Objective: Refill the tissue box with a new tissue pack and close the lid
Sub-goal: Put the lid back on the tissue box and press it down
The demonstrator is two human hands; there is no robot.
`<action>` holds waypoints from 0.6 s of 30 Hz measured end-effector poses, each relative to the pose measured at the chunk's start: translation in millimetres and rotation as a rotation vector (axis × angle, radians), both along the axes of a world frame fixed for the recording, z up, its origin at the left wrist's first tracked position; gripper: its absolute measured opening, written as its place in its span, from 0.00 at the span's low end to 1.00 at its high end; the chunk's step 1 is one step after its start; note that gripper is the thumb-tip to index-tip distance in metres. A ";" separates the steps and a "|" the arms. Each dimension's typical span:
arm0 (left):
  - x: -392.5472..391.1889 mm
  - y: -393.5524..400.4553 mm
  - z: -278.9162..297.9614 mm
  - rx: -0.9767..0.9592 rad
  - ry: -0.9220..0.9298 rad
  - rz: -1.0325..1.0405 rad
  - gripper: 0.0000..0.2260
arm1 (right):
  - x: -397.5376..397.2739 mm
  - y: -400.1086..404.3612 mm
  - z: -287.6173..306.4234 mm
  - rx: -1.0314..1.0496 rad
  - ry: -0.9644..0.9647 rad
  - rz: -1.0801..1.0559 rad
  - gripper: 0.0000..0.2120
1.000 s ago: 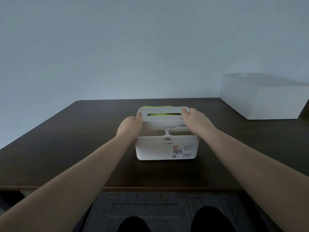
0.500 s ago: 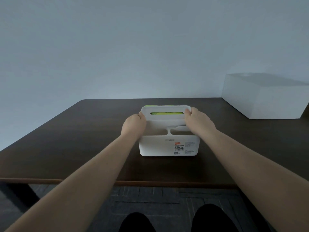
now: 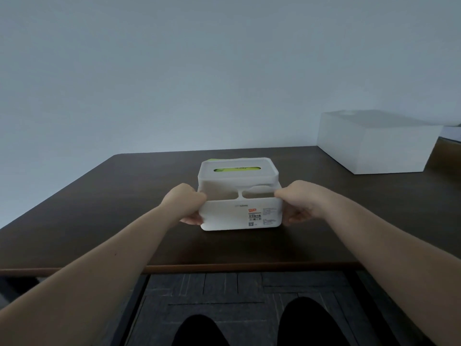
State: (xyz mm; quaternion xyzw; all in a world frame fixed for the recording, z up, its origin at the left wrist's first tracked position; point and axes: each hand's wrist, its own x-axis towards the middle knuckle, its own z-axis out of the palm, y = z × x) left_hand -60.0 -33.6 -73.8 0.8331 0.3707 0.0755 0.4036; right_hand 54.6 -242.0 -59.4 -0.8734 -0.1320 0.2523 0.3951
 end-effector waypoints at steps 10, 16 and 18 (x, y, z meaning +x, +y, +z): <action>29.8 -27.3 4.8 0.254 -0.003 -0.070 0.10 | 31.6 -7.5 -9.3 0.088 -0.235 -0.178 0.10; 91.6 -48.4 23.6 0.275 -0.026 -0.118 0.14 | 81.9 -34.4 3.1 0.147 -0.285 -0.254 0.10; 118.5 -53.7 27.8 0.239 -0.068 -0.126 0.13 | 102.1 -42.2 6.4 0.143 -0.283 -0.269 0.08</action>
